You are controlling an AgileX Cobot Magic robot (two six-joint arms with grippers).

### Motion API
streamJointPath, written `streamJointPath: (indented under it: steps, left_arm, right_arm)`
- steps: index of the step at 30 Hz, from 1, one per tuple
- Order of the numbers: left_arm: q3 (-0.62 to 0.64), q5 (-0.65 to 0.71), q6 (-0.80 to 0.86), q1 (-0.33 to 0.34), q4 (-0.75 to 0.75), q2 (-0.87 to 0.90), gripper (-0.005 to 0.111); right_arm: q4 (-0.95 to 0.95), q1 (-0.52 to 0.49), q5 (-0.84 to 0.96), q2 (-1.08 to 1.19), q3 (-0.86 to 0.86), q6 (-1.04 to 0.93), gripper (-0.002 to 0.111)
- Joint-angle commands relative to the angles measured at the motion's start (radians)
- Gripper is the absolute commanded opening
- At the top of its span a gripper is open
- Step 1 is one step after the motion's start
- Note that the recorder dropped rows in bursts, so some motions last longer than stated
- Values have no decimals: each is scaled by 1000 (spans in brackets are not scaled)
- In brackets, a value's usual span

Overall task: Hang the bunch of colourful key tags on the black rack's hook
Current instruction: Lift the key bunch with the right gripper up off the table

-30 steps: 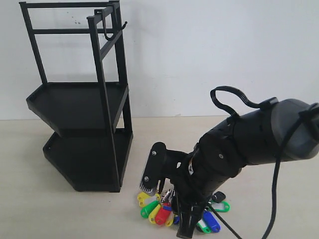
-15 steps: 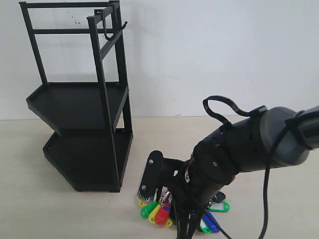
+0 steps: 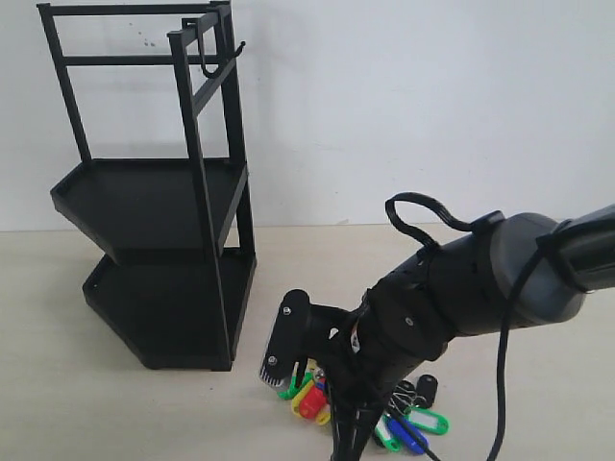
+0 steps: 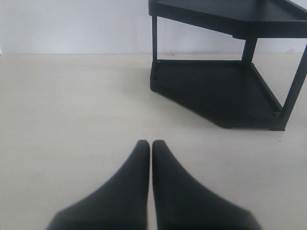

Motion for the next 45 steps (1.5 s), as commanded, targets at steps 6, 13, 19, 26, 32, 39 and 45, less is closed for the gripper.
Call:
streamJointPath:
  steps: [6,13,19,26,32,39,45]
  left_arm:
    - [-1,-15,-10,4,-7,-2,4]
    - [-1,-15,-10,4,-7,-2,4]
    - [-1,-15,-10,4,-7,-2,4]
    - [-1,-15,-10,4,-7,-2,4]
    - [-1,-15,-10,4,-7,-2,4]
    - [-1,-15,-10,4,-7,-2,4]
    - [-1,-15,-10,4,-7,-2,4]
  right_arm:
    - [-5,0,-3,-4,-4,9,0]
    - [9,-2,-30,-60,-16,406,0]
    - [14,-2,-60,-179,-25,717,0]
    - [14,-2,-104,-394,-25,842,0]
    - [12,-2,-171,-579,-25,842,0]
    - [-15,-2,-89,-664,-25,751,0]
    - [-85,-106,-48,-739,-25,1025,0]
